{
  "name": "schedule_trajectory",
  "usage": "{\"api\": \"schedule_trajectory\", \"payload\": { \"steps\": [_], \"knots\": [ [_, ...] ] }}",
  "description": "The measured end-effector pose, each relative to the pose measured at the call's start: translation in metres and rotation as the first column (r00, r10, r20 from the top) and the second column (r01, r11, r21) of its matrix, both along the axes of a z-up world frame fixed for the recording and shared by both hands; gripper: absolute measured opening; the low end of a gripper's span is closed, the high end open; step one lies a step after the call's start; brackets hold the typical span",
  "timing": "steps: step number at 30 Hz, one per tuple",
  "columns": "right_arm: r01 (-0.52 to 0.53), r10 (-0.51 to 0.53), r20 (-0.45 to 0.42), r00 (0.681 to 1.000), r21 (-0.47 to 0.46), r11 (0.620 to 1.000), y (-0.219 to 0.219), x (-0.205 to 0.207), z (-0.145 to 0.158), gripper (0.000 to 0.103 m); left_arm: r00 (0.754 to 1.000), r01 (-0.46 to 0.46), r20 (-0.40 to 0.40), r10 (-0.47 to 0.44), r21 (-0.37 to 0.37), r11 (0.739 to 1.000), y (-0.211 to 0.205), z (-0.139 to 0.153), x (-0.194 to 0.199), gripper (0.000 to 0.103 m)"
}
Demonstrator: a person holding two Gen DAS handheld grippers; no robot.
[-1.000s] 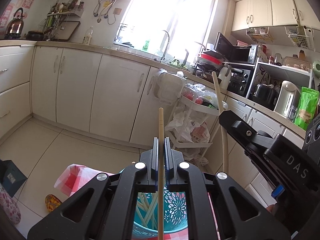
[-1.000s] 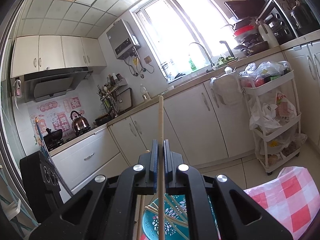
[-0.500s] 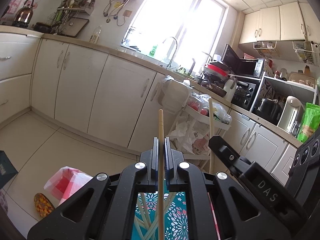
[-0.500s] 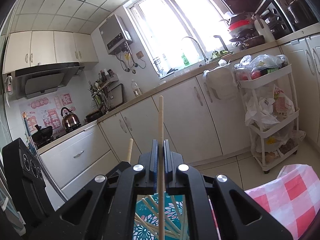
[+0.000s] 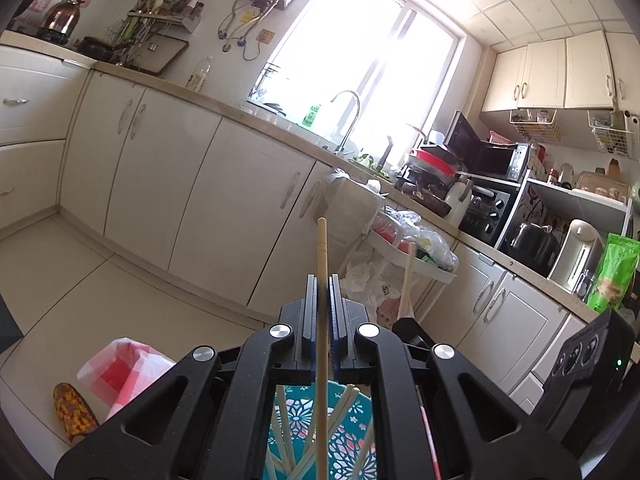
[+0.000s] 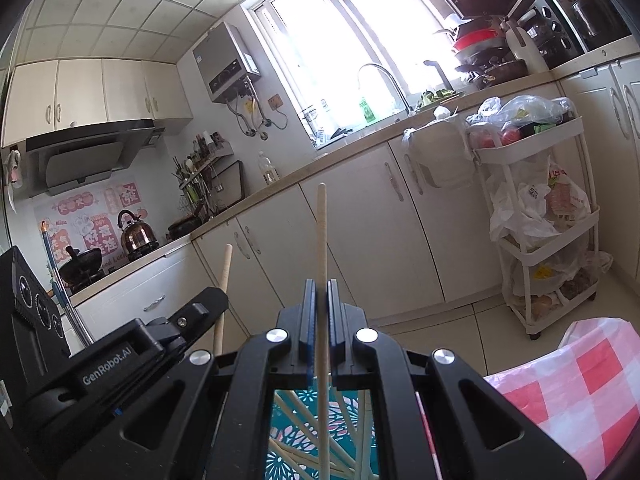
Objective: Organize utensils
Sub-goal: 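Open both tools to drop the sticks into the teal bin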
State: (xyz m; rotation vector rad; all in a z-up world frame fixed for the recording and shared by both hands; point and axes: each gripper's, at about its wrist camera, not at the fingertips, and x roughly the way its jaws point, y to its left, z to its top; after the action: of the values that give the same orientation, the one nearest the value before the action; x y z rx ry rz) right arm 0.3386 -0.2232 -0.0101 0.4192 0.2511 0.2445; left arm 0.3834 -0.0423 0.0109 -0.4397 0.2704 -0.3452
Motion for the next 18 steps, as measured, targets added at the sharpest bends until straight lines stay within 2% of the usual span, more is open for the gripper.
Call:
{"api": "schedule_trajectory", "payload": {
  "steps": [6,8,10,14,18],
  "knots": [
    [-0.002,0.002,-0.003,1.0,-0.002,1.0,0.001,0.0,0.001,0.007,1.0,0.008,-0.002,-0.008,-0.054,0.999,0.006,0.007,0.003,0.005],
    [-0.002,0.002,-0.011,1.0,-0.003,1.0,0.001,0.0,0.0,0.007,1.0,0.007,0.003,-0.007,-0.045,0.999,0.004,0.009,0.002,0.005],
    [-0.003,0.003,-0.024,1.0,-0.007,1.0,0.001,0.0,-0.004,0.007,1.0,0.001,-0.004,-0.001,-0.016,1.0,0.0,0.007,0.002,0.005],
    [-0.011,0.009,-0.064,0.998,-0.028,1.0,0.001,-0.001,-0.01,0.007,0.997,-0.001,-0.079,0.004,0.039,0.999,-0.006,-0.01,0.007,0.005],
    [-0.058,0.045,-0.165,0.985,-0.075,0.995,0.003,0.007,-0.019,0.009,0.986,0.039,-0.168,-0.01,0.169,0.985,-0.019,-0.023,0.012,0.005]
  ]
}}
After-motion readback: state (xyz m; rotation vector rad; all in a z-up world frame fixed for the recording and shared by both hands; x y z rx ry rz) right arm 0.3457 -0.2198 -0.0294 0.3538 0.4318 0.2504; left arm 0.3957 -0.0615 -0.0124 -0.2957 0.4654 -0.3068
